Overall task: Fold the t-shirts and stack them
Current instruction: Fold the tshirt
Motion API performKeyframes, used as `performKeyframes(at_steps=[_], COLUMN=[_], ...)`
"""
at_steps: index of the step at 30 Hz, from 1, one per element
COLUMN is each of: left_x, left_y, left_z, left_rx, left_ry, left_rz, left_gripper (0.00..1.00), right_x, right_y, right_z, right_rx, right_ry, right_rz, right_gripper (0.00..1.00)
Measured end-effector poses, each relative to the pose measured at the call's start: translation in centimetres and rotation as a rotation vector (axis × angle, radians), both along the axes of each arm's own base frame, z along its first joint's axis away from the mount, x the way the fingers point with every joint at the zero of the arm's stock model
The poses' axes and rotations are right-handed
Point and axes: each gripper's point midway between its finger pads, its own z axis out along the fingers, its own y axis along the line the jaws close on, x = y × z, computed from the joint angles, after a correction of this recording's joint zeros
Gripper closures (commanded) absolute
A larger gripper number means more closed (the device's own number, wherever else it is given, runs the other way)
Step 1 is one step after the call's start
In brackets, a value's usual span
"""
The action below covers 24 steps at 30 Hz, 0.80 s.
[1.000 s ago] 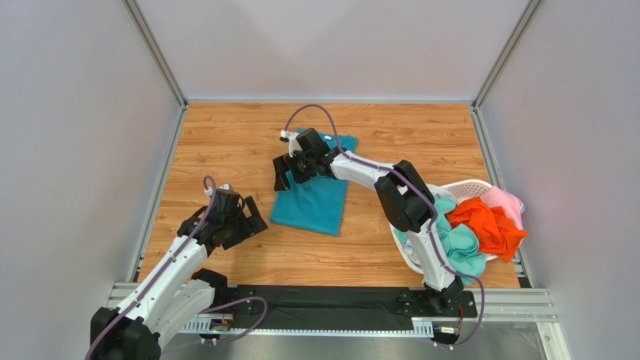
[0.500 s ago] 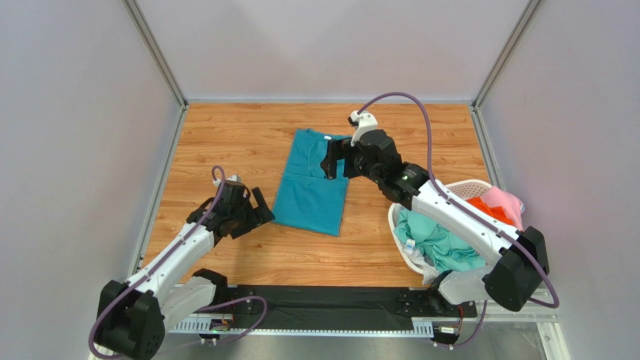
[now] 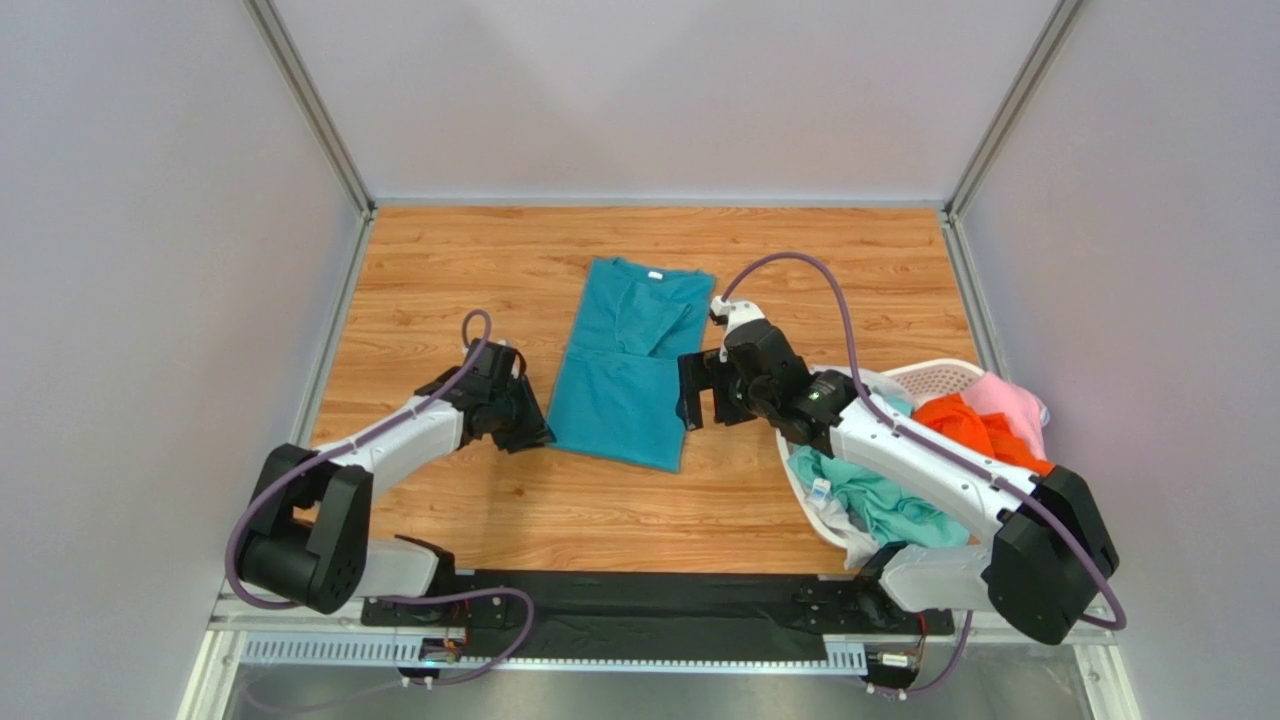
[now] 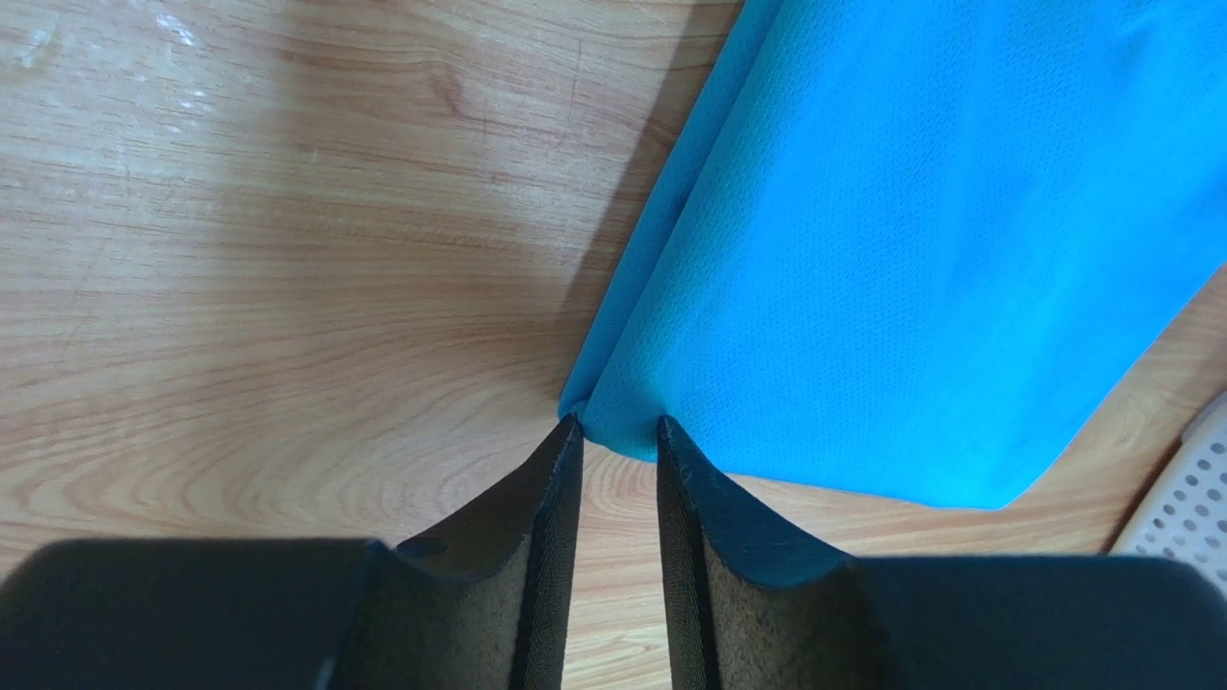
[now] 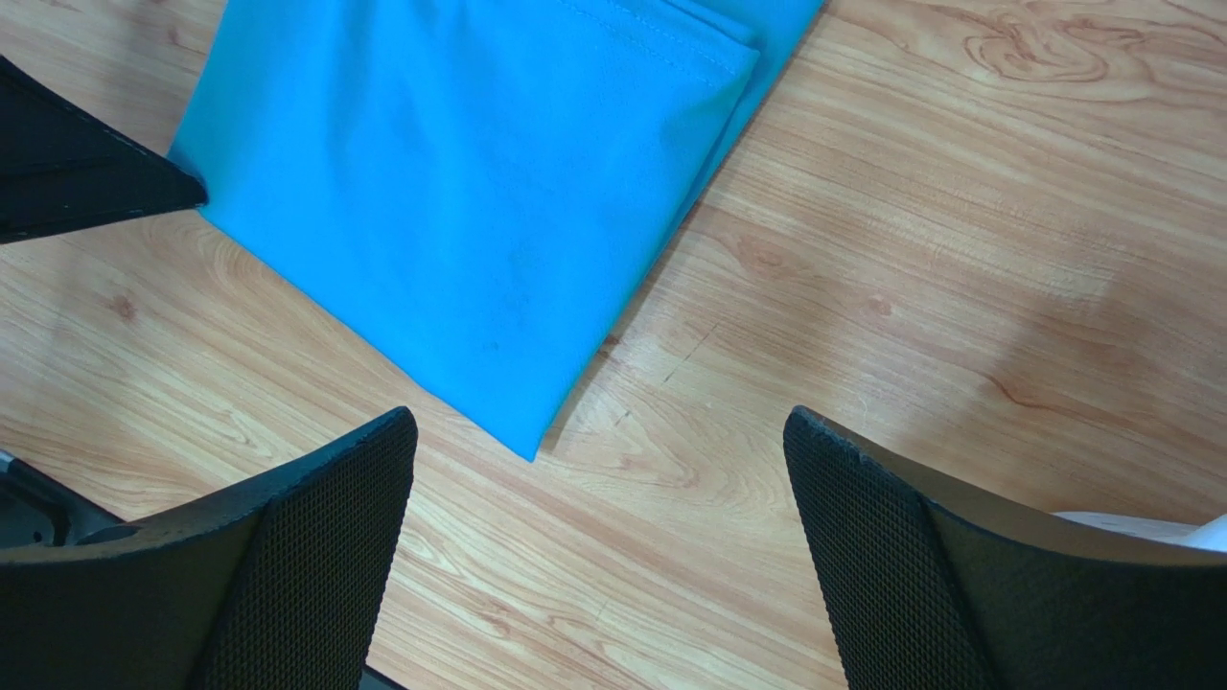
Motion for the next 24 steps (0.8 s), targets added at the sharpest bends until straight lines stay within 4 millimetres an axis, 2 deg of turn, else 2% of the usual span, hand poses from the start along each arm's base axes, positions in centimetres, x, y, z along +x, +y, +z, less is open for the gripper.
performKeyframes(at_steps=[4, 8, 14, 15, 16, 24], left_x=[0.2, 0.3, 0.2, 0.2, 0.2, -0.1], left_y=[-0.1, 0.0, 0.4, 0.4, 0.4, 0.3], left_z=[0.1, -0.2, -0.8, -0.8, -0.8, -1.0], left_rx=[-0.005, 0.004, 0.025, 0.027, 0.028, 0.01], left_ry=[-0.01, -0.007, 0.011, 0.01, 0.01, 0.011], left_rz=[-0.001, 0.003, 0.019, 0.02, 0.022, 0.021], left_gripper=[0.69, 0.69, 0.83, 0.97, 1.0, 1.0], right_x=[0.0, -0.6, -2.2, -2.7, -3.1, -6.3], right_y=[0.1, 0.1, 0.3, 0.6, 0.8, 2.8], right_z=[0.3, -0.4, -2.0, -2.2, -2.3, -3.5], right_rx=[0.016, 0.017, -0.003, -0.005, -0.008, -0.043], right_ry=[-0.005, 0.022, 0.06, 0.064, 0.068, 0.083], right_rz=[-0.002, 0.008, 0.047, 0.065, 0.078, 0.188], right_gripper=[0.0, 0.0, 0.01, 0.01, 0.01, 0.01])
